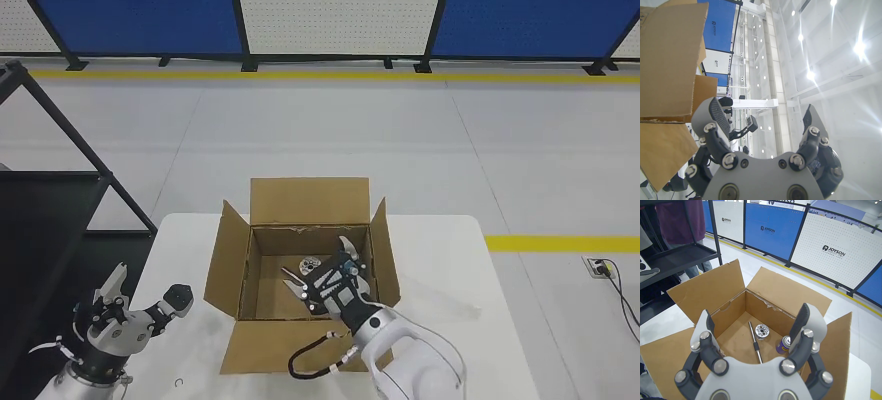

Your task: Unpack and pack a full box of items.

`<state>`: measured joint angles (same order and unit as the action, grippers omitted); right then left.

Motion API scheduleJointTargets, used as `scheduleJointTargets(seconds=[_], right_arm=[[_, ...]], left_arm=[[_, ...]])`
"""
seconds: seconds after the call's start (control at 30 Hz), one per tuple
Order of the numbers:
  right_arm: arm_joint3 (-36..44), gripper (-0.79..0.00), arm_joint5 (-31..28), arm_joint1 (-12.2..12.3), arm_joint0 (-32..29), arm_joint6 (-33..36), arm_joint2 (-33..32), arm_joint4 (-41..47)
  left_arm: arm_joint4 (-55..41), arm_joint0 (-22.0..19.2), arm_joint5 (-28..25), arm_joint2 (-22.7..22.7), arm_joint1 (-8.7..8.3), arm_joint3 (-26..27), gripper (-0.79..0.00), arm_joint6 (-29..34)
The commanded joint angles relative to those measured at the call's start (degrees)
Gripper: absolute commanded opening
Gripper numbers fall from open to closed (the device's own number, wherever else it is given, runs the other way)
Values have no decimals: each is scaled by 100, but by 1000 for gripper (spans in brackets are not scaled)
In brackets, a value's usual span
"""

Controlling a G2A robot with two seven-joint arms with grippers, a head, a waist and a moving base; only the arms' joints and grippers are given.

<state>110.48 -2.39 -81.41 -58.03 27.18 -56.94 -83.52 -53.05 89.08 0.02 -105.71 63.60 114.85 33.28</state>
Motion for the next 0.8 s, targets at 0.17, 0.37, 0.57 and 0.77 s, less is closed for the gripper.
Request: scheduleJointTargets(seconds=[0.17,0.37,0.57,0.77], right_arm=[[84,0,-16,2,-80,-157,-40,109],[1031,0,-219,66,-662,-643,-697,951],[1539,0,-54,125,-1146,-452,-1814,2328],[1157,0,468,206,-1022,955,-2874,3297]], left_arm=[[-15,-13,-28,-25,7,-7,0,-143],[-127,-144,-8,-196,14,-2,0,-358],[70,-396,333,-359,-27,-220,0,-360],[796,-887,1362,-351,-153,-815,0,-119]])
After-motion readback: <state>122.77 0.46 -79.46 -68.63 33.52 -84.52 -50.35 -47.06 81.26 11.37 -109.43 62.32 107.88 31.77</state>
